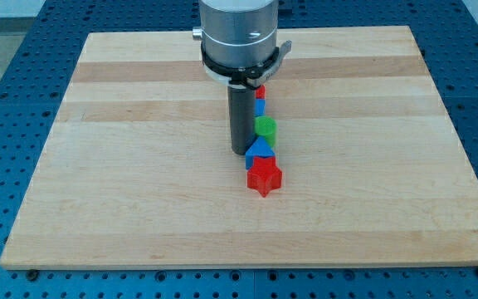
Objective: Move your arm to the left of the board
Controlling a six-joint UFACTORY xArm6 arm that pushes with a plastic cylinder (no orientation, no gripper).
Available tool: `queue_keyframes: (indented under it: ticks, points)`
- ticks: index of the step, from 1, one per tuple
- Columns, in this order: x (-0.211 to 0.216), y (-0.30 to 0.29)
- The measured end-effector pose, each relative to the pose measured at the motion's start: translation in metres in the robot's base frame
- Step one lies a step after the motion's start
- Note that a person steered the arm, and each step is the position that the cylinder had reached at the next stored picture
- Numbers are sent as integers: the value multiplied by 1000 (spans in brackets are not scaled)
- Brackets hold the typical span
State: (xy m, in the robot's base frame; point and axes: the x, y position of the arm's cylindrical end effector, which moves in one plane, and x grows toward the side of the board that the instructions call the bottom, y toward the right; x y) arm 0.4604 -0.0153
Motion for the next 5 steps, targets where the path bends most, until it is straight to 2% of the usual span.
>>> queue_keyframes:
  ticks: [2, 4, 5]
  points:
    - [1, -34]
    - [45, -106]
    - [50, -118]
